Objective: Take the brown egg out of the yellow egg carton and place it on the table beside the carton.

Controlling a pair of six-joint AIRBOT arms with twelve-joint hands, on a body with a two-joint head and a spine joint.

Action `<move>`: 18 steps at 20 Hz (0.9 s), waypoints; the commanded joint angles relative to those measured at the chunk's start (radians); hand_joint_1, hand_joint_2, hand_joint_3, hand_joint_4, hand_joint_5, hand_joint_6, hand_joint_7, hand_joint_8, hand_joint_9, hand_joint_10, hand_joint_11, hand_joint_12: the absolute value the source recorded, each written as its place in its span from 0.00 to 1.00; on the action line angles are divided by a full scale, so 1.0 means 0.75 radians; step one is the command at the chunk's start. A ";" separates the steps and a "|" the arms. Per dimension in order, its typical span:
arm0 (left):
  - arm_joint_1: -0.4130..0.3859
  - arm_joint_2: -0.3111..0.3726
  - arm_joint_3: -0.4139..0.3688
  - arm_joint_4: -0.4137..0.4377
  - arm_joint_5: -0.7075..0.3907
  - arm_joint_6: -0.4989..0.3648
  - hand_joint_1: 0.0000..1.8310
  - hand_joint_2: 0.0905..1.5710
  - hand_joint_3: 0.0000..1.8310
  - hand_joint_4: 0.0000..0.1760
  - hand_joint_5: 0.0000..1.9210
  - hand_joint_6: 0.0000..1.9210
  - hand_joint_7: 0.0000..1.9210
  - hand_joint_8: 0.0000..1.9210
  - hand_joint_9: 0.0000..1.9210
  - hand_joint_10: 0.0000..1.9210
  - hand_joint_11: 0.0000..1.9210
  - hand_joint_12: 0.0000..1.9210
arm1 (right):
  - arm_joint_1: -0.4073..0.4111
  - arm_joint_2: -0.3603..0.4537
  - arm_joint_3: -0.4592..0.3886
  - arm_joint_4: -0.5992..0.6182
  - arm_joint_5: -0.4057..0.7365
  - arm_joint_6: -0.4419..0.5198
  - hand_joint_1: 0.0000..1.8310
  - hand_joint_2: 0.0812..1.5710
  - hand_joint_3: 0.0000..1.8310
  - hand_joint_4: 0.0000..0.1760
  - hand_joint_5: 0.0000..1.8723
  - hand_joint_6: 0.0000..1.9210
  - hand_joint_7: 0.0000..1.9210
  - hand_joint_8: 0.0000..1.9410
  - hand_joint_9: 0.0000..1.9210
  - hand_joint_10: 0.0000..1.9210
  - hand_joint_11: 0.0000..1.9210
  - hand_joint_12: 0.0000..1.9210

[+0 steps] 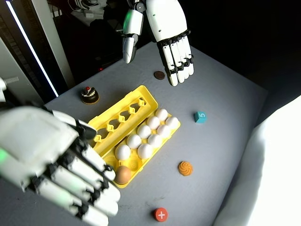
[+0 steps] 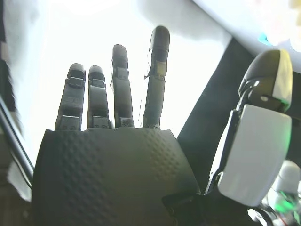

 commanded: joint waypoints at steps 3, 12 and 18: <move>0.012 -0.005 -0.016 0.050 -0.053 -0.024 0.00 0.69 0.00 0.00 0.00 0.00 0.00 0.00 0.00 0.00 0.00 0.00 | -0.009 -0.062 0.105 -0.081 0.018 0.030 0.36 0.46 0.01 0.72 0.44 0.00 0.07 0.00 0.00 0.00 0.00 0.00; -0.012 -0.005 -0.010 0.011 -0.076 0.077 0.00 0.69 0.00 0.00 0.00 0.00 0.00 0.00 0.00 0.00 0.02 0.02 | -0.020 -0.243 0.351 -0.081 -0.103 0.047 0.36 0.48 0.01 0.73 0.47 0.00 0.05 0.00 0.00 0.00 0.00 0.00; -0.016 -0.003 -0.012 0.003 -0.076 0.076 0.00 0.70 0.00 0.00 0.01 0.00 0.00 0.00 0.01 0.00 0.00 0.08 | -0.029 -0.289 0.401 -0.081 -0.117 0.046 0.39 0.49 0.01 0.54 0.49 0.01 0.06 0.00 0.00 0.00 0.00 0.00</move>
